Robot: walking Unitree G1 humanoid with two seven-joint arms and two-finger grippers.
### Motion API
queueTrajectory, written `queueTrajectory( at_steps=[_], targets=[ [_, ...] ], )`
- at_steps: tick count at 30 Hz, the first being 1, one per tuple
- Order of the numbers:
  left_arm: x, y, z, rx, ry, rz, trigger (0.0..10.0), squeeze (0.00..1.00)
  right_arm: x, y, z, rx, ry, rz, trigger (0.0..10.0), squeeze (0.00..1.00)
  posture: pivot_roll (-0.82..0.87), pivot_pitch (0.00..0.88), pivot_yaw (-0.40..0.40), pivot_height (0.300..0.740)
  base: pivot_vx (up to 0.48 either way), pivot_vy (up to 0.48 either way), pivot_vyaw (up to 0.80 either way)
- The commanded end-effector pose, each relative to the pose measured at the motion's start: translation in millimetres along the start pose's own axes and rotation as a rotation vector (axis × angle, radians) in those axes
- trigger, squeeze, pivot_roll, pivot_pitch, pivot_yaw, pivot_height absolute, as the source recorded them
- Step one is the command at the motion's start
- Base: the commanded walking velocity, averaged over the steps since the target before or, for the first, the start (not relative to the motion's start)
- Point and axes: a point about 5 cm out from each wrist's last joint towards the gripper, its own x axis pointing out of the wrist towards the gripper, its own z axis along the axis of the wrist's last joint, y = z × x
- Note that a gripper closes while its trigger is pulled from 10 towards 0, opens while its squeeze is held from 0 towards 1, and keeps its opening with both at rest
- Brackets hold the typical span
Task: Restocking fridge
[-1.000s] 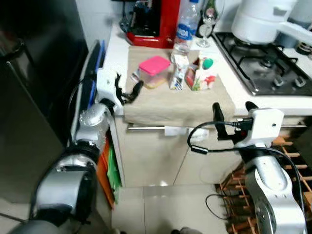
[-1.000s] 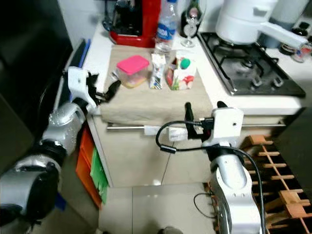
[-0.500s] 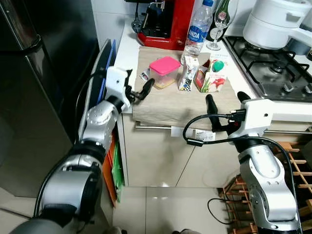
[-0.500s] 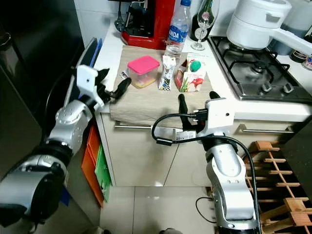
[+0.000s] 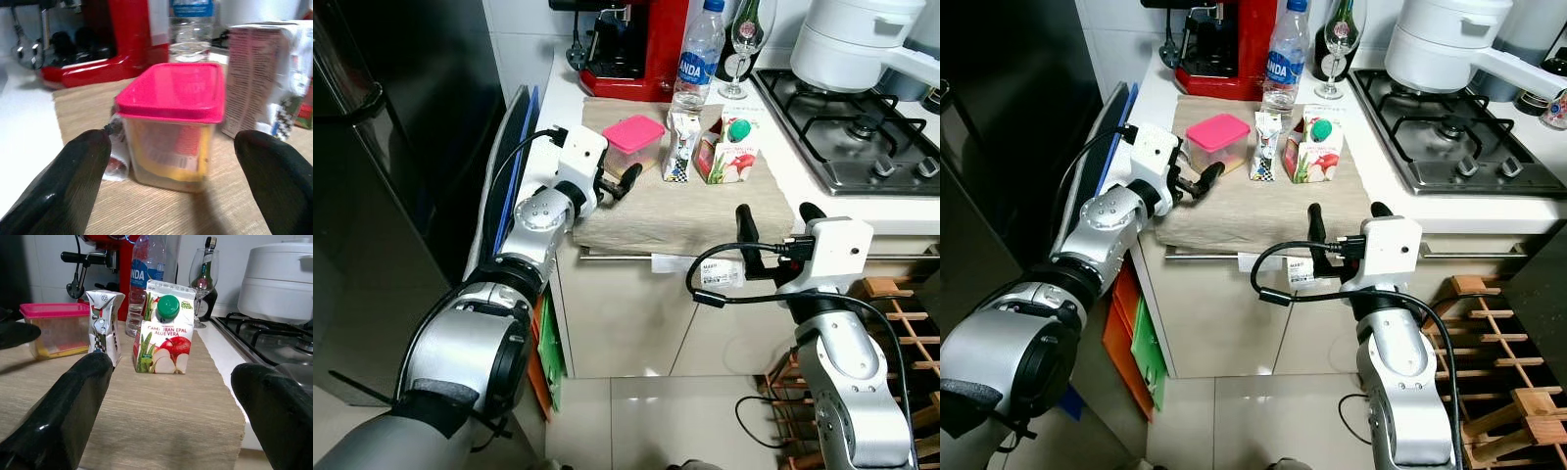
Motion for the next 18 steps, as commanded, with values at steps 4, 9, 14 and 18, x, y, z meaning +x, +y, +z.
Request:
queueTrajectory(
  at_steps=[4,9,14,18],
  targets=[
    [2.7,4.1,4.9,-0.046,0.0,0.058,10.0,0.0,-4.1,-0.6,6.5,-0.007,-0.019,-0.004,10.0,0.0,-0.26,0.0,0.016,0.74,0.0,0.0,0.0],
    [5.6,-0.8,8.3,-0.005,-0.003,0.04,10.0,0.0,-7.3,-3.5,7.4,-0.015,-0.013,-0.008,10.0,0.0,-0.28,0.006,0.012,0.74,0.0,0.0,0.0],
    [9.8,-9.9,13.2,0.009,-0.01,-0.018,10.0,0.0,-9.8,-4.2,9.2,-0.022,-0.012,-0.01,10.0,0.0,-0.3,0.013,0.012,0.74,0.0,0.0,0.0],
    [11.5,-14.1,10.8,0.029,0.029,-0.031,9.6,0.0,-10.8,-5.0,9.6,-0.026,-0.009,-0.013,10.0,0.0,-0.31,0.015,0.012,0.74,0.0,0.0,0.0]
  ],
)
